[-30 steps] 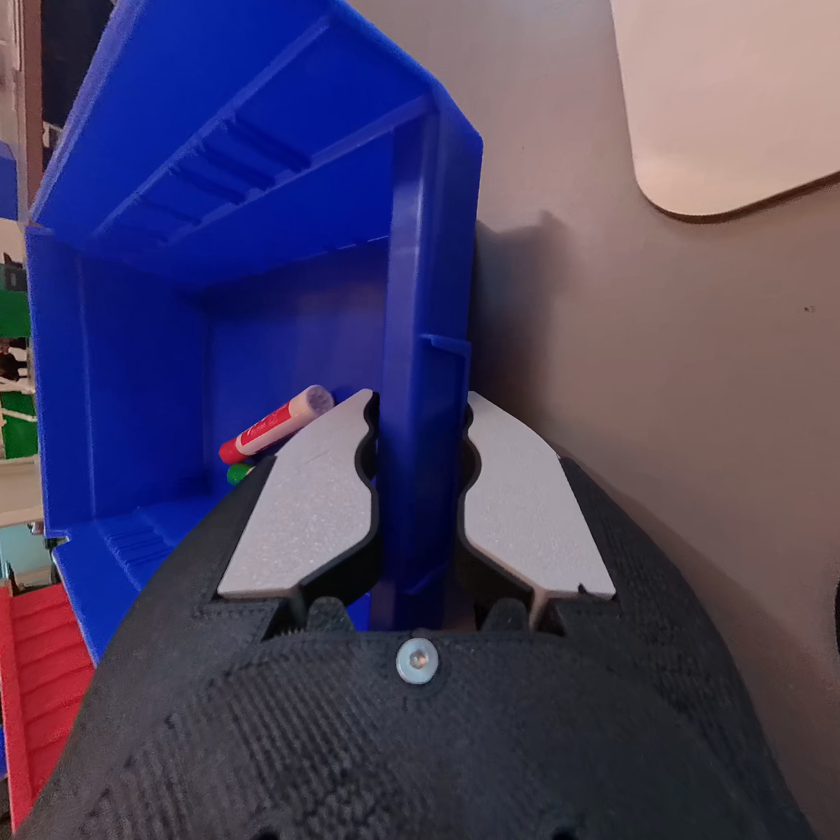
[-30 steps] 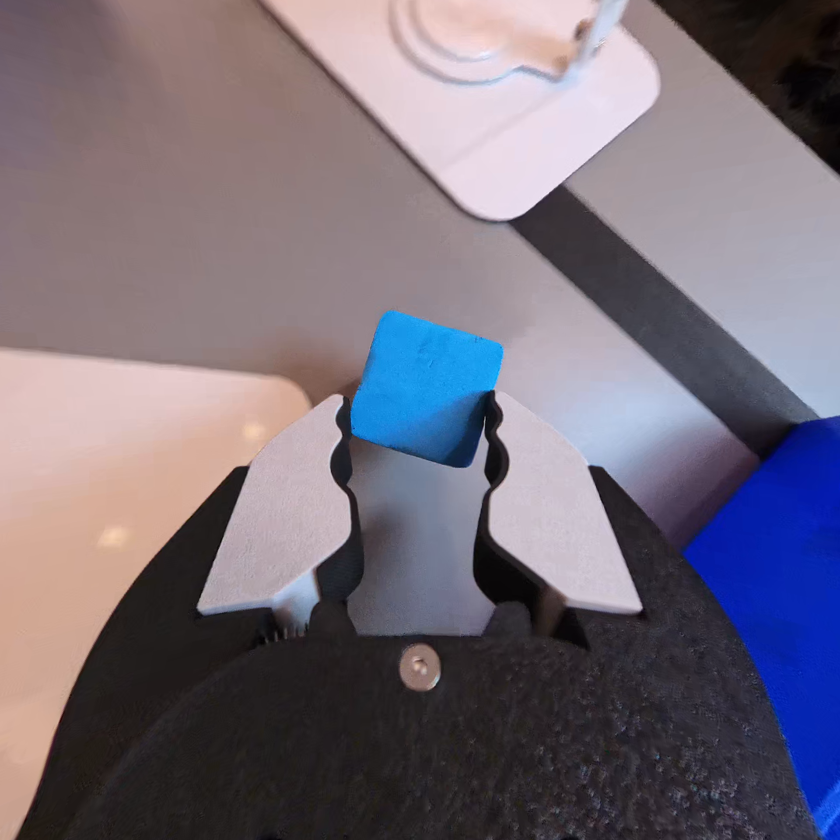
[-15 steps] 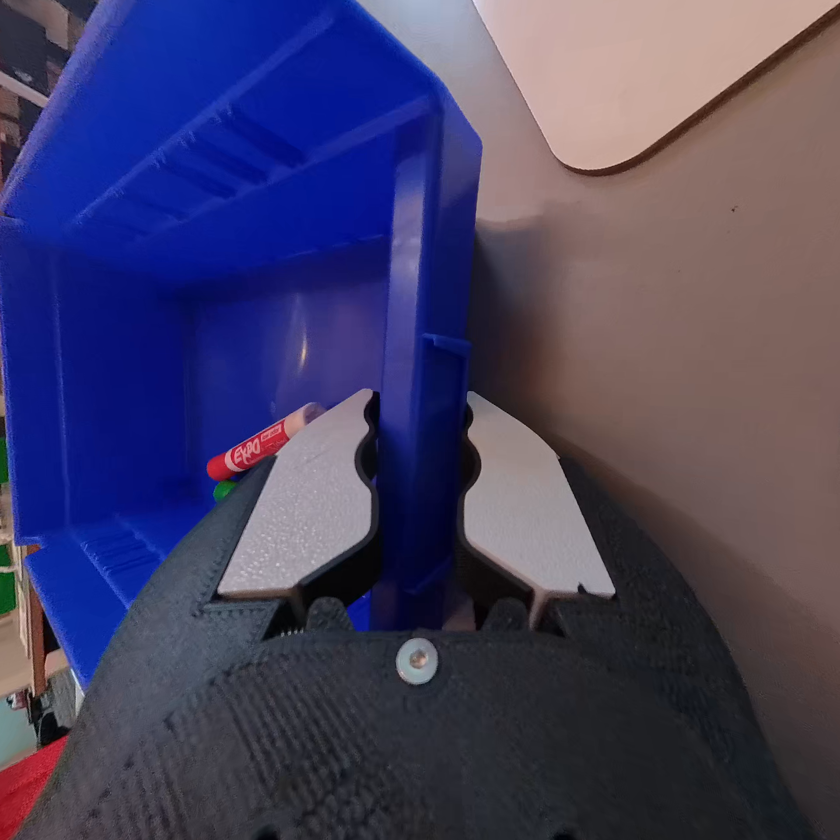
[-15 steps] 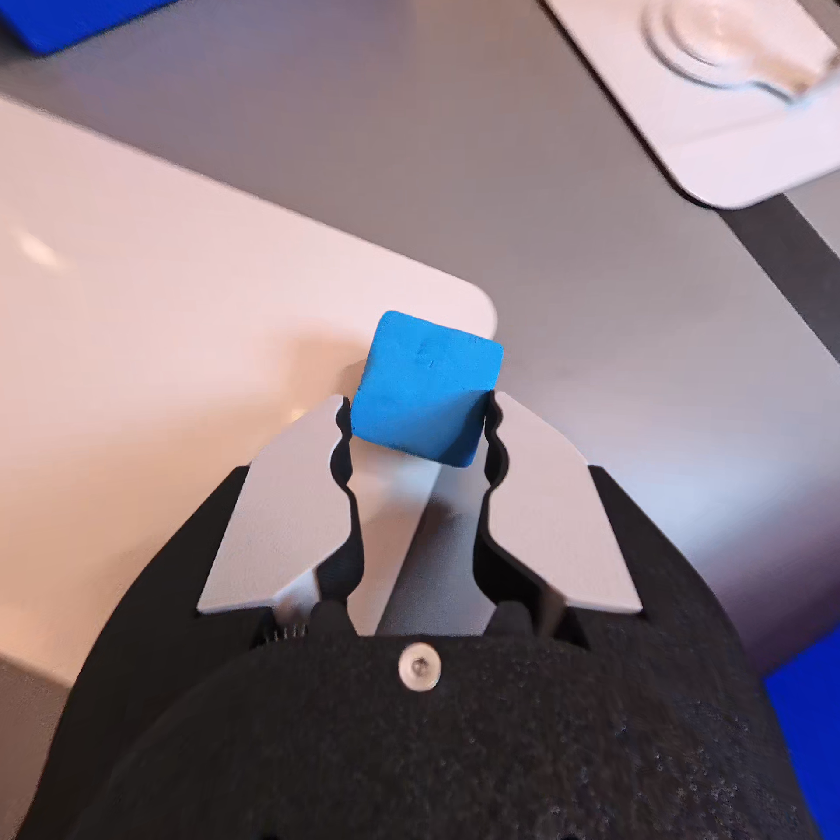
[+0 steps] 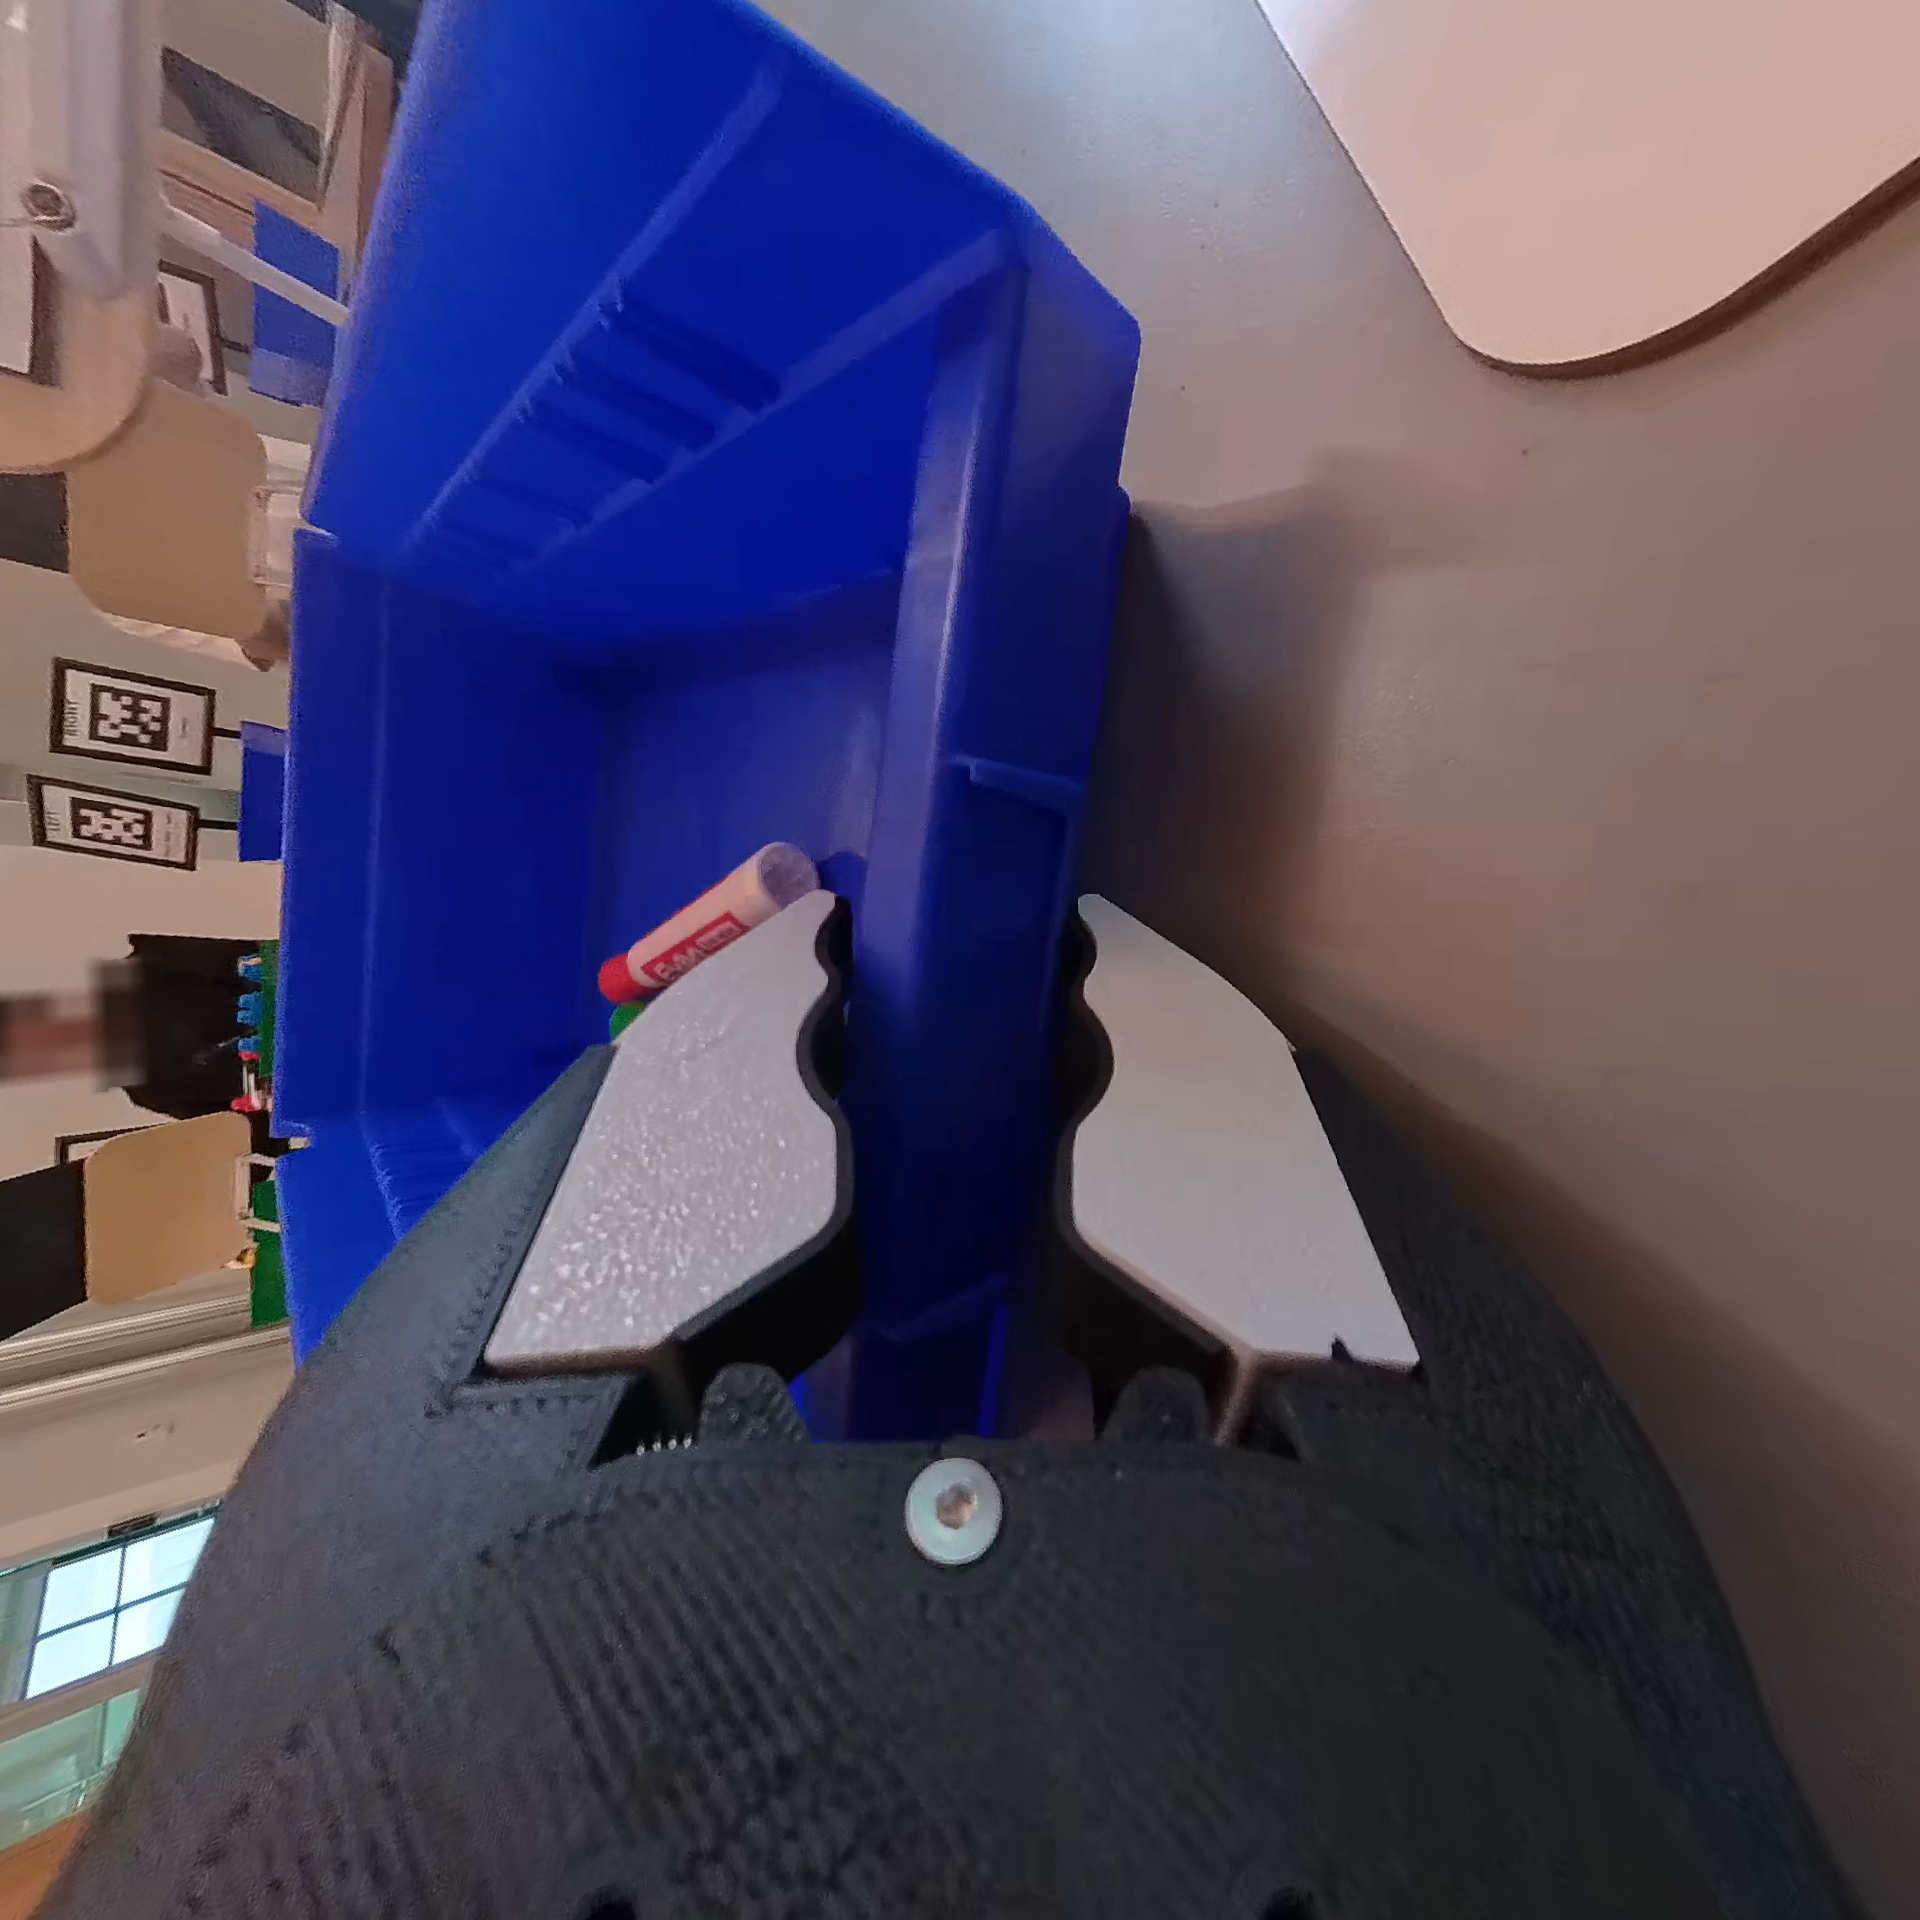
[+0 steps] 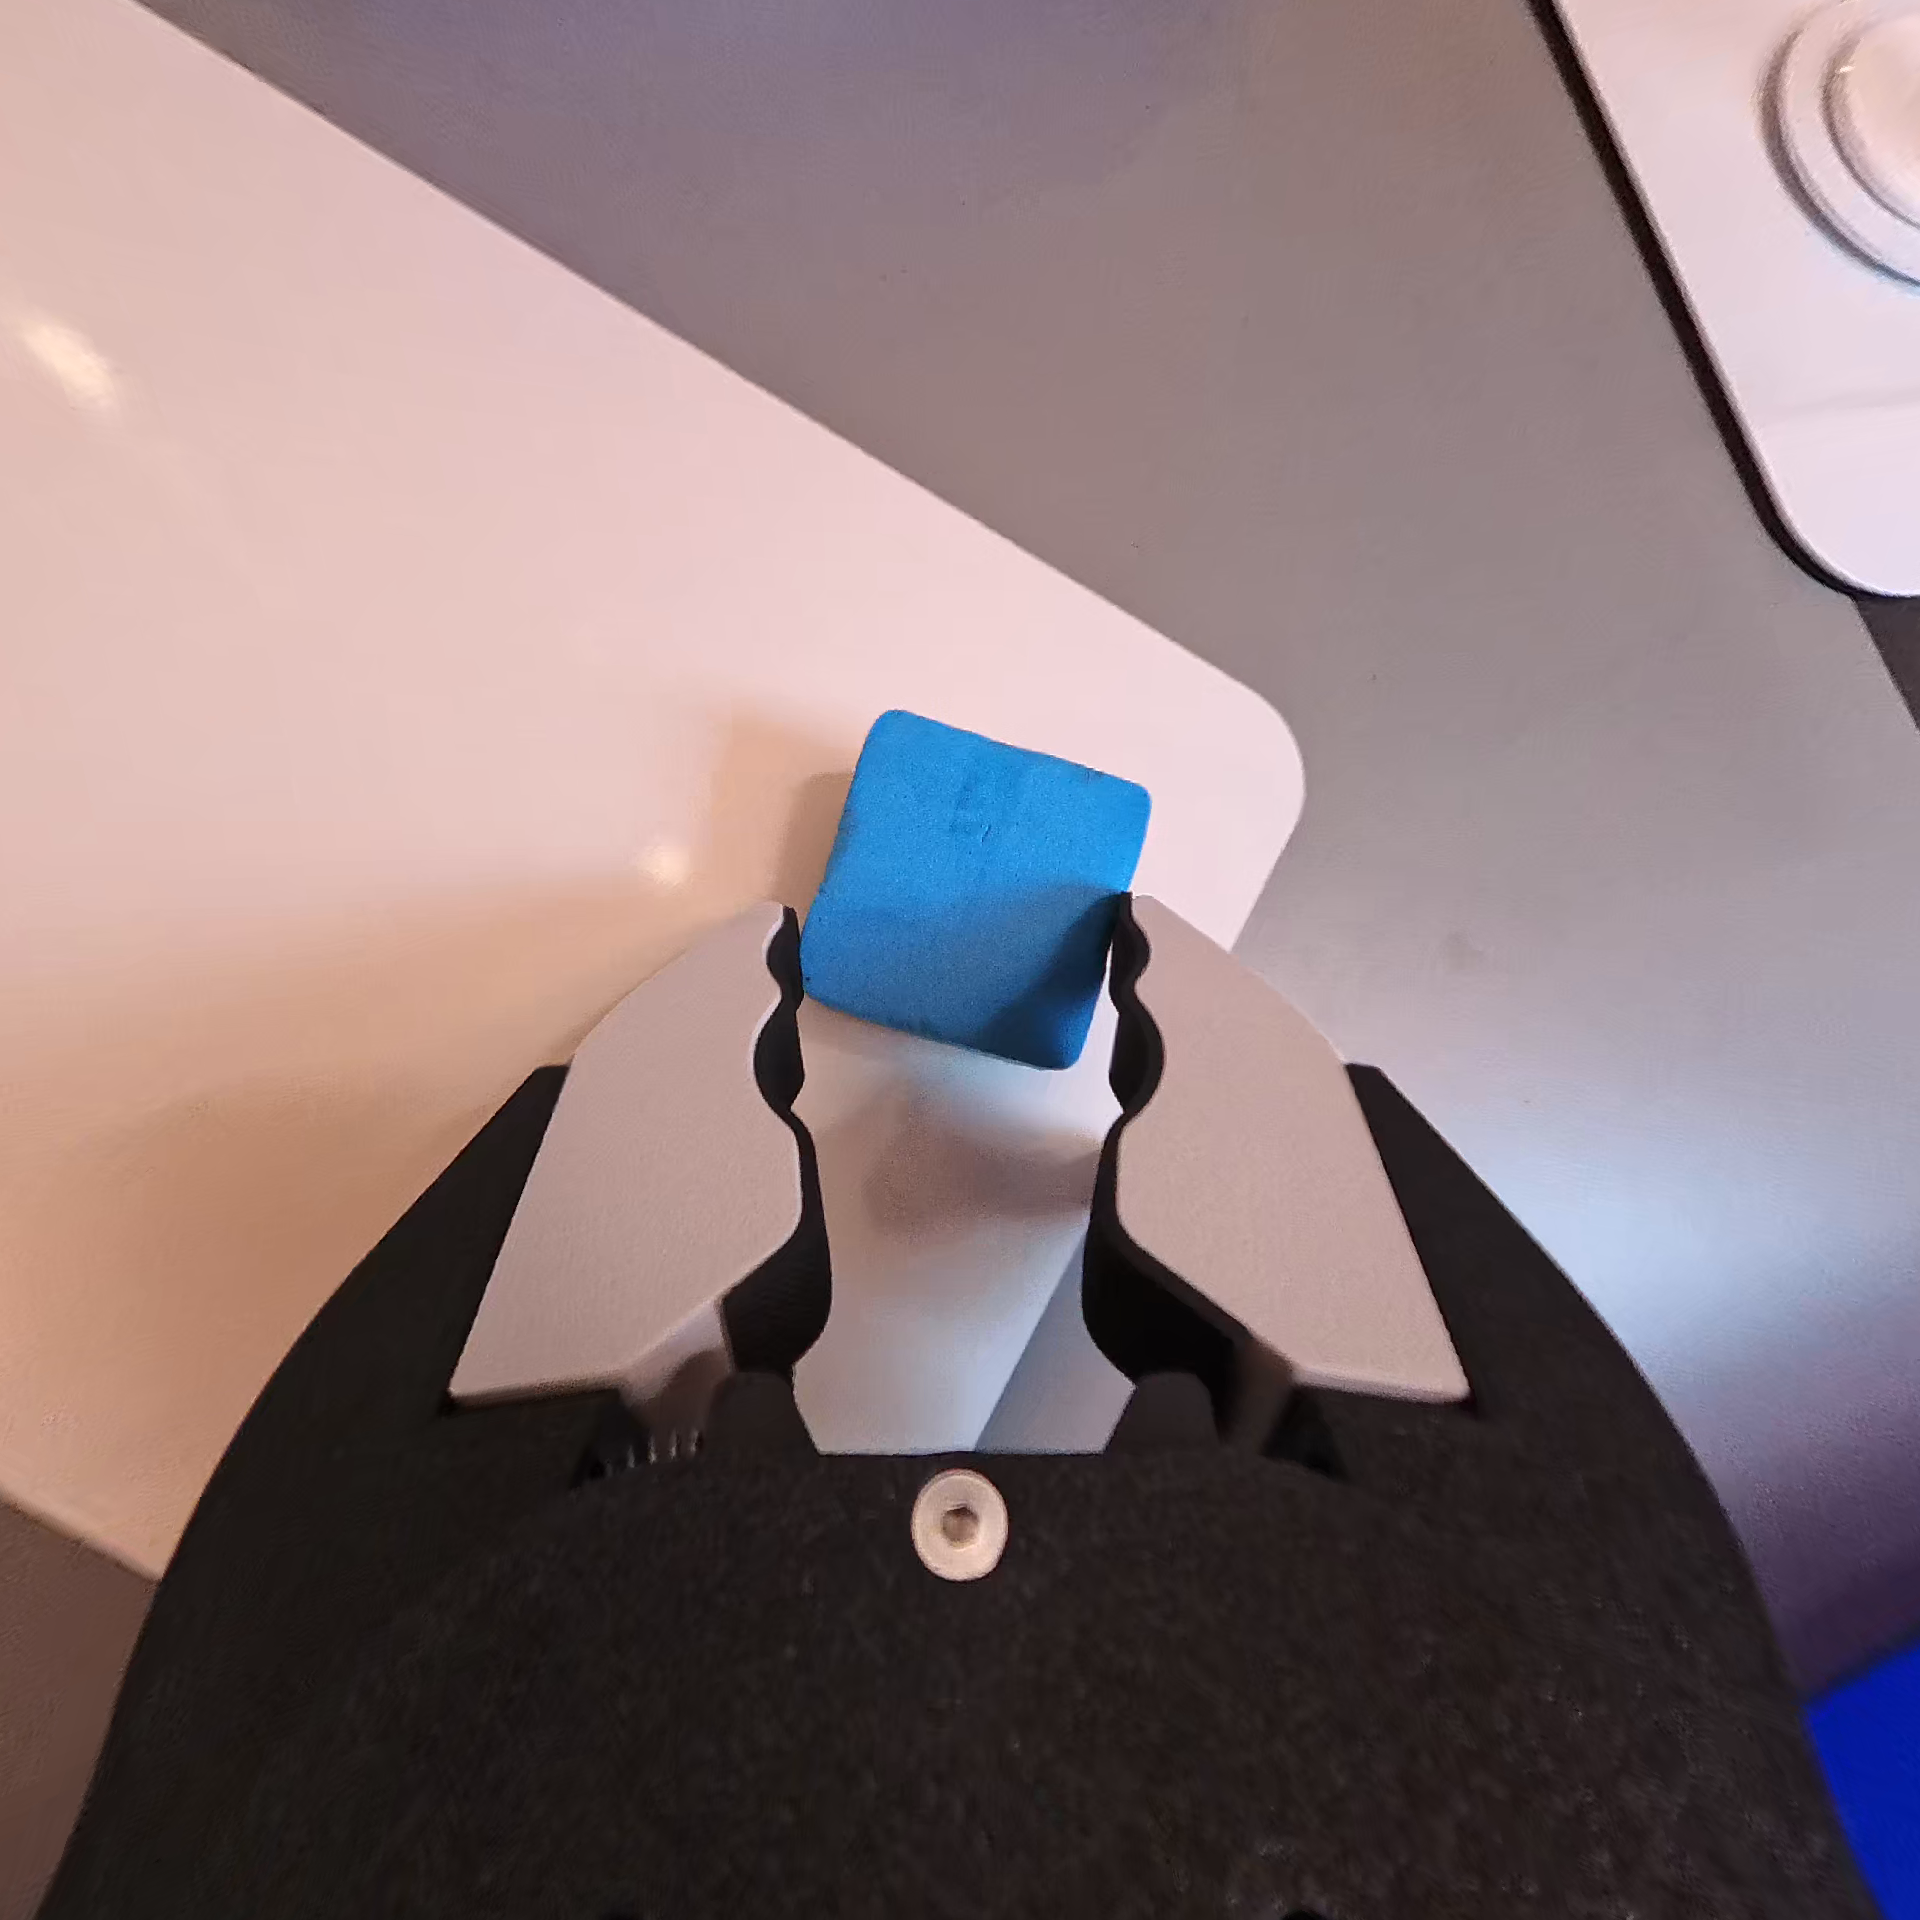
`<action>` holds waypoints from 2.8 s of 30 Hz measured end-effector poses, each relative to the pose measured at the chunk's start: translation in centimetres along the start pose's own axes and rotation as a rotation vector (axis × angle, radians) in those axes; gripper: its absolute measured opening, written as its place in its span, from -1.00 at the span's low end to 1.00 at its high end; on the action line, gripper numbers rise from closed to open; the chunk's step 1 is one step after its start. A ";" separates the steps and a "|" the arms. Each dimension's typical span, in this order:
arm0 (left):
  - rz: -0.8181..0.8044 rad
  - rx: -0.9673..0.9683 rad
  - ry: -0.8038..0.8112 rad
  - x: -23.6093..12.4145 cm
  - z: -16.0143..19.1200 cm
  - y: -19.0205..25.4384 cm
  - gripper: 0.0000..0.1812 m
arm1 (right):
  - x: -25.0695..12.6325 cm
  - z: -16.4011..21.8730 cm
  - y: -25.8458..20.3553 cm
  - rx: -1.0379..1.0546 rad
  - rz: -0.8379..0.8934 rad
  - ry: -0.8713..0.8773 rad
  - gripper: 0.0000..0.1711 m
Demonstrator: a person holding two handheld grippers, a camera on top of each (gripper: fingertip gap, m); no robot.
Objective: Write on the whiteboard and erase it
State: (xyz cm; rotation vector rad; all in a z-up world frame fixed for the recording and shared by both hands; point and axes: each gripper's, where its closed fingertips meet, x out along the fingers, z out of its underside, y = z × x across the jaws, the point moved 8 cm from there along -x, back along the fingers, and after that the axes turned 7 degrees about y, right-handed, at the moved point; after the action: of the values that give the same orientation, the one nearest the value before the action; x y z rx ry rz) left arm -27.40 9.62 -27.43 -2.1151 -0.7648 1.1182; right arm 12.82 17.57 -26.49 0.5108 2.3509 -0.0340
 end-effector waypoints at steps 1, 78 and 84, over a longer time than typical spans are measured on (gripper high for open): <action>-0.006 -0.001 -0.004 0.0 0.0 0.0 -0.57 | 0.2 0.0 0.4 0.008 0.029 -0.011 -0.33; -0.099 -0.155 -0.200 0.6 -0.9 -0.2 -0.60 | -6.9 0.3 -5.5 0.035 0.363 0.588 -0.54; -0.209 -0.183 -0.311 1.7 -1.3 -0.4 -0.61 | -6.6 -0.4 -6.8 -0.060 0.375 0.555 -0.56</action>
State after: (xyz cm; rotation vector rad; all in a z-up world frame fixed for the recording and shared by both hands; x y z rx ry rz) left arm -25.56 10.76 -27.36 -1.9699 -1.2458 1.3190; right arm 14.44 9.03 -22.62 1.0285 2.7280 0.3984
